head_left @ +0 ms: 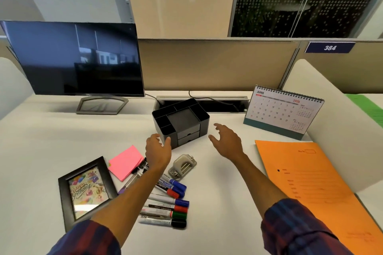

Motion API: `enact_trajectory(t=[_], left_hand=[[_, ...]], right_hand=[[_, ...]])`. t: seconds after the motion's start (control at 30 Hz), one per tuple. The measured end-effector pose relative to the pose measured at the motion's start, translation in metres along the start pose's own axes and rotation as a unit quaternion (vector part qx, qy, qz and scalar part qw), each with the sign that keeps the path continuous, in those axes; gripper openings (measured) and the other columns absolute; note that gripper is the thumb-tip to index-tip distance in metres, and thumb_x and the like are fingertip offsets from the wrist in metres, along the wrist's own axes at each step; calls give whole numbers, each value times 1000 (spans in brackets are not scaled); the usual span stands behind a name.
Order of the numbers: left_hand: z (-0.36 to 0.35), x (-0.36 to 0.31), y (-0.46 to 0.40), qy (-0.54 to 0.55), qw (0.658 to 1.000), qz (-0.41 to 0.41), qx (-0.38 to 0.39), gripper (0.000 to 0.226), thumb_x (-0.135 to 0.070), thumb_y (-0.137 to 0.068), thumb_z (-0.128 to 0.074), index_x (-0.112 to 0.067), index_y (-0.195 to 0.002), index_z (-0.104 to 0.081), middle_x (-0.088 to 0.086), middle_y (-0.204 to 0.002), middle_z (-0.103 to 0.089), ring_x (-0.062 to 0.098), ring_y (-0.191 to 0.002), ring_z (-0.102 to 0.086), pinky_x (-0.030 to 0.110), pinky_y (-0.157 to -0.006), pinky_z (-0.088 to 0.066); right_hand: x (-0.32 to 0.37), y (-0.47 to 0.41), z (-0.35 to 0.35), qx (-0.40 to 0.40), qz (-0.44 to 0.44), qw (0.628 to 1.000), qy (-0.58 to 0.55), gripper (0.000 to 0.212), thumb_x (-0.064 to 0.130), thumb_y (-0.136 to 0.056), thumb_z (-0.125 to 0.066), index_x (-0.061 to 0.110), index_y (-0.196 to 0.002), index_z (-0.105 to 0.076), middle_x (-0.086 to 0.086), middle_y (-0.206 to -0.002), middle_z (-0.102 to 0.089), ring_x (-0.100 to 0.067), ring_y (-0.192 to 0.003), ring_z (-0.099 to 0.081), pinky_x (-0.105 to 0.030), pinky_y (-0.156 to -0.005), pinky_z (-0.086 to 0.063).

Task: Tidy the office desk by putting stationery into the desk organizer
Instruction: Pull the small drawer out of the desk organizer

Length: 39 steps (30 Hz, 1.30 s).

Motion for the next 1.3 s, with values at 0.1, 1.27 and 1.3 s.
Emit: enact_trajectory(t=[0.1, 1.27, 1.3], left_hand=[[-4, 5, -10, 6, 999, 25, 20, 50, -33, -95, -60, -6, -134, -47, 15, -132, -55, 32, -117, -56, 41, -99, -45], [-32, -6, -84, 32, 988, 14, 149, 42, -23, -102, -49, -16, -143, -47, 11, -138, -56, 31, -128, -50, 32, -97, -38], [-33, -6, -85, 31, 988, 17, 153, 43, -24, -102, -49, -15, -144, -47, 11, -139, -55, 31, -128, -50, 35, -100, -39]], right_hand=[[6, -16, -9, 36, -3, 998, 43, 68, 47, -97, -48, 20, -153, -20, -4, -158, -26, -26, -142, -32, -41, -109, -35], [-17, -53, -16, -114, -170, 944, -260, 43, 31, -89, -67, 11, -127, -61, -10, -120, -67, -26, -107, -64, -32, -92, -48], [-17, -51, -15, -119, -171, 943, -261, 43, 31, -89, -67, 11, -127, -61, -10, -120, -67, -26, -107, -64, -32, -91, -48]])
Point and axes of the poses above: each hand's wrist, its own y-axis away from the middle knuckle, its own z-axis out of the back of the hand, x = y × z, the point moved 9 cm from there along -y, towards the middle knuckle
